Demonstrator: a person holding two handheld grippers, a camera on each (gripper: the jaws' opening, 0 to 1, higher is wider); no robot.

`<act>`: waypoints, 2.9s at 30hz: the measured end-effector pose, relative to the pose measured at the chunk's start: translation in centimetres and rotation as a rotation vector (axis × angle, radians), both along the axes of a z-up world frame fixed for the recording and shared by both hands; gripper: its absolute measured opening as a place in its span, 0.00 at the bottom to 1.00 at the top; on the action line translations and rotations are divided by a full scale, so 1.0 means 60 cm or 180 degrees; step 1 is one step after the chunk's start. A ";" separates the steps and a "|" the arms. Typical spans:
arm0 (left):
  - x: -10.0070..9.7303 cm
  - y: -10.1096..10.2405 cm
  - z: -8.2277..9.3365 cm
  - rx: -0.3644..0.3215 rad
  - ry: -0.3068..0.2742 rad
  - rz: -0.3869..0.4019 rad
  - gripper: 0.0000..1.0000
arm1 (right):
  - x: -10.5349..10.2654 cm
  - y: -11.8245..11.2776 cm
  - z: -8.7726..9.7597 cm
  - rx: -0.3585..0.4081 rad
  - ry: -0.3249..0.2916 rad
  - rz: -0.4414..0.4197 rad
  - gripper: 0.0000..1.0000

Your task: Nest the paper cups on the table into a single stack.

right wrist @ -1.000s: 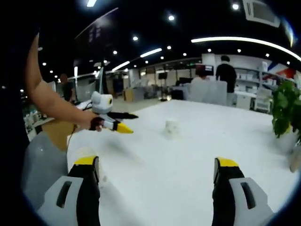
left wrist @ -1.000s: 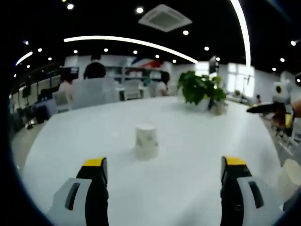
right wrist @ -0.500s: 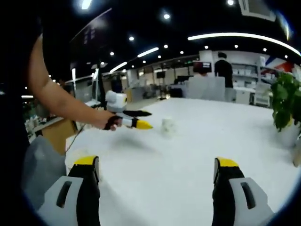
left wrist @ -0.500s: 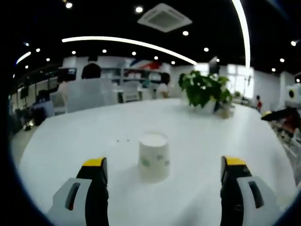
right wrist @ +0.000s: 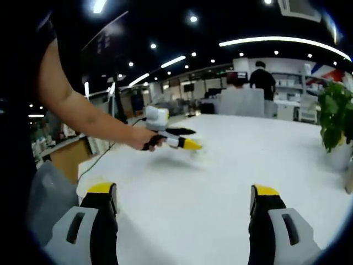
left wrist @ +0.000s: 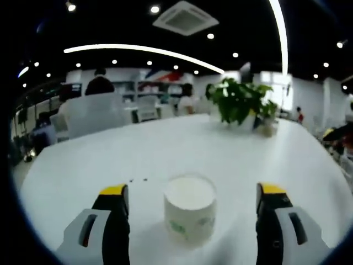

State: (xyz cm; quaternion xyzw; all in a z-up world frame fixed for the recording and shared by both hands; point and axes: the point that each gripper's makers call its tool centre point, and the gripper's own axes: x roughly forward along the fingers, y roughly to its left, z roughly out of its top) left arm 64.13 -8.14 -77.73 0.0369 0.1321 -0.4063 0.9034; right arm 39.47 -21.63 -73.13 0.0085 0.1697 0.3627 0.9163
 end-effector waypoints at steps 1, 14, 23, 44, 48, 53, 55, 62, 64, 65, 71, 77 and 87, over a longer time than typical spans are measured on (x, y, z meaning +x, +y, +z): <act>0.001 -0.003 -0.001 0.0014 -0.0011 -0.0016 0.91 | 0.000 -0.001 -0.002 -0.0003 0.0002 -0.0001 0.99; 0.013 -0.002 -0.020 0.0110 0.0010 -0.0050 0.68 | 0.003 -0.002 -0.010 0.0005 0.0063 -0.0023 0.98; -0.008 0.005 -0.022 0.0156 0.0050 -0.0164 0.41 | -0.008 0.008 -0.008 0.0012 0.0072 -0.0001 0.98; -0.025 0.006 0.022 0.0170 0.0007 -0.0279 0.40 | -0.025 0.013 0.015 -0.0002 0.0022 0.0051 0.98; -0.025 0.008 0.039 0.0144 0.0013 -0.0281 0.40 | -0.024 0.015 0.023 0.0000 0.0003 0.0052 0.98; -0.026 0.009 0.061 0.0117 0.0003 -0.0308 0.40 | -0.022 0.018 0.034 0.0005 -0.0032 0.0054 0.98; -0.027 0.011 0.066 0.0113 0.0000 -0.0307 0.40 | -0.023 0.019 0.037 -0.0003 -0.0042 0.0064 0.98; -0.013 0.016 0.093 0.0222 -0.0026 -0.0287 0.40 | -0.021 0.017 0.045 -0.0011 -0.0069 0.0062 0.98; -0.005 0.016 0.110 0.0203 -0.0017 -0.0276 0.40 | -0.021 0.018 0.046 -0.0011 -0.0069 0.0062 0.98; -0.005 0.013 0.122 0.0108 0.0060 -0.0281 0.40 | -0.021 0.019 0.047 -0.0019 -0.0072 0.0068 0.98; -0.001 0.003 0.159 0.0171 0.0079 -0.0412 0.39 | -0.018 0.022 0.054 -0.0036 -0.0085 0.0082 0.99; 0.009 0.000 0.208 0.0124 0.0117 -0.0458 0.39 | -0.015 0.020 0.064 -0.0041 -0.0128 0.0064 0.99; 0.013 0.005 0.255 0.0133 -0.0022 -0.0502 0.39 | -0.016 0.017 0.061 -0.0225 -0.0189 0.0069 1.00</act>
